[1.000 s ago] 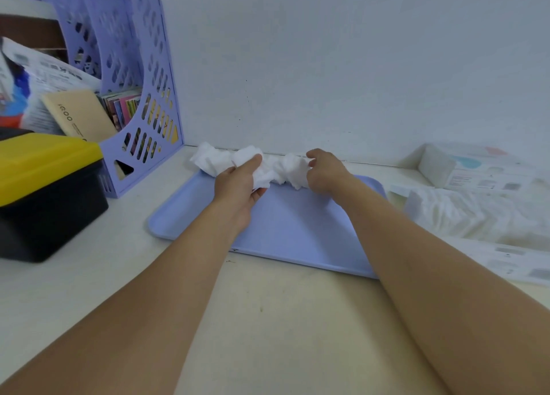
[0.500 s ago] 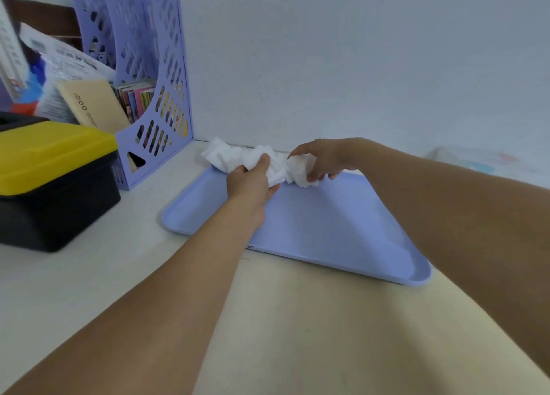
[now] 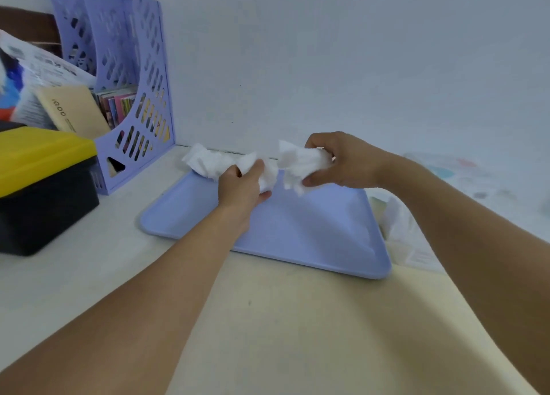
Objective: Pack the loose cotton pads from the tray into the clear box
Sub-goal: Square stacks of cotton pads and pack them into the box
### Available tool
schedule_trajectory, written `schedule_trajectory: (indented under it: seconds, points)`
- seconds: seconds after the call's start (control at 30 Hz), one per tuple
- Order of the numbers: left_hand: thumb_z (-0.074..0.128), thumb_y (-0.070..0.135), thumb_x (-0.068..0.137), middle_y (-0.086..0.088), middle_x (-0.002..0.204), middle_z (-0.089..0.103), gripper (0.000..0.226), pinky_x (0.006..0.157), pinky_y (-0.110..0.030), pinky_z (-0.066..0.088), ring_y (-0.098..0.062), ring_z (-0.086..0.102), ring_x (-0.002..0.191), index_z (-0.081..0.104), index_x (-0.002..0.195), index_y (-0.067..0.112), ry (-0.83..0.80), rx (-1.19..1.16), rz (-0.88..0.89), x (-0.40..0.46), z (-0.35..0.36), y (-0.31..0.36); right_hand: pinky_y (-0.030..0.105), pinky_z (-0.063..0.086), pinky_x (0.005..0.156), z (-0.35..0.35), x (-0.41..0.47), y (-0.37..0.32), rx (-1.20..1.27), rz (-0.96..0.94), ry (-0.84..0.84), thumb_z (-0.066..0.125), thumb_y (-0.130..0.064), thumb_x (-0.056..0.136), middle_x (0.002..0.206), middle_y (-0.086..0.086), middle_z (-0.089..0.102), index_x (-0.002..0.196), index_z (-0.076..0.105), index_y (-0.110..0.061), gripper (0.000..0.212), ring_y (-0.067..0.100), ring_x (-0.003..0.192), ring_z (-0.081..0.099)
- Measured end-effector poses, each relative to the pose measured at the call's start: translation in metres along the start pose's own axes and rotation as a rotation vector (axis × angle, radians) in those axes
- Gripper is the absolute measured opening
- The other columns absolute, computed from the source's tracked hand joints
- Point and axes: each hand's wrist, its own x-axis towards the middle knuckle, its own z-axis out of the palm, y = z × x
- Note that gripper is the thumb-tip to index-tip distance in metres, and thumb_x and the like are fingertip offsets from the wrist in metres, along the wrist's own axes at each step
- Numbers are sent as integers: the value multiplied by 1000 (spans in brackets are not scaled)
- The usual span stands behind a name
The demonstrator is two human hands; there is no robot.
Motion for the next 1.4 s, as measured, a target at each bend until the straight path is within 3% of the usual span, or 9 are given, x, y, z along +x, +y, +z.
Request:
schedule_trajectory:
  seconds: [0.13, 0.3, 0.47, 0.53, 0.63, 0.77, 1.0, 1.13, 1.4]
  points:
    - [65, 22, 98, -5, 128, 64, 25, 79, -38, 61, -24, 63, 116, 62, 121, 14, -116, -30, -80, -15, 8, -2, 21, 38, 43, 1, -36, 6, 258, 61, -11, 84, -13, 81, 67, 6, 56, 100, 60, -4, 32, 18, 51, 48]
    - [63, 22, 98, -7, 122, 72, 30, 79, -32, 60, -24, 68, 115, 66, 127, 13, -337, 13, -101, -37, 23, -6, 26, 31, 46, 19, -66, 10, 595, 100, -36, 77, -25, 89, 73, 7, 57, 111, 62, -8, 32, 20, 55, 45]
    - [62, 17, 100, -8, 128, 67, 32, 87, -40, 61, -25, 67, 114, 54, 131, 15, -303, -64, -133, -44, 31, -15, 24, 33, 50, 37, -75, 9, 920, 151, 37, 62, -32, 99, 81, 4, 63, 113, 64, -10, 26, 16, 58, 47]
    - [69, 22, 91, -6, 121, 69, 37, 91, -43, 59, -22, 68, 106, 54, 124, 16, -285, 1, -100, -45, 32, -16, 23, 36, 49, 43, -77, 10, 906, 164, 44, 64, -27, 98, 84, 4, 62, 118, 63, -7, 29, 15, 59, 49]
    - [74, 31, 75, -7, 122, 69, 67, 81, -35, 59, -23, 70, 103, 48, 135, 15, -329, 25, -122, -44, 29, -15, 24, 40, 49, 52, -77, 15, 809, 163, 77, 70, -22, 94, 85, 8, 62, 119, 65, -13, 27, 15, 59, 54]
    - [61, 19, 98, -13, 125, 69, 39, 93, -46, 57, -29, 69, 111, 52, 135, 13, -303, -6, -154, -45, 30, -12, 24, 43, 49, 58, -74, 25, 740, 186, 125, 75, -20, 90, 75, 6, 61, 119, 66, -14, 31, 14, 57, 57]
    - [54, 49, 98, -13, 126, 70, 52, 97, -46, 55, -29, 68, 115, 59, 134, 11, -335, -69, -227, -42, 29, -9, 27, 39, 47, 59, -73, 29, 654, 151, 156, 76, -16, 89, 70, 2, 60, 114, 67, -13, 27, 13, 54, 57]
    - [46, 36, 106, -12, 128, 67, 41, 87, -42, 59, -28, 69, 110, 54, 135, 8, -275, -65, -213, -43, 29, -9, 14, 38, 42, 59, -72, 30, 587, 100, 174, 78, -11, 87, 57, -18, 59, 100, 67, -15, 17, 7, 49, 53]
    - [44, 26, 107, -12, 125, 65, 34, 66, -33, 61, -21, 71, 95, 50, 136, 8, -237, -109, -207, -42, 30, -10, 25, 48, 51, 55, -72, 28, 548, 22, 210, 84, -15, 82, 98, 13, 70, 103, 73, -13, 24, 14, 52, 53]
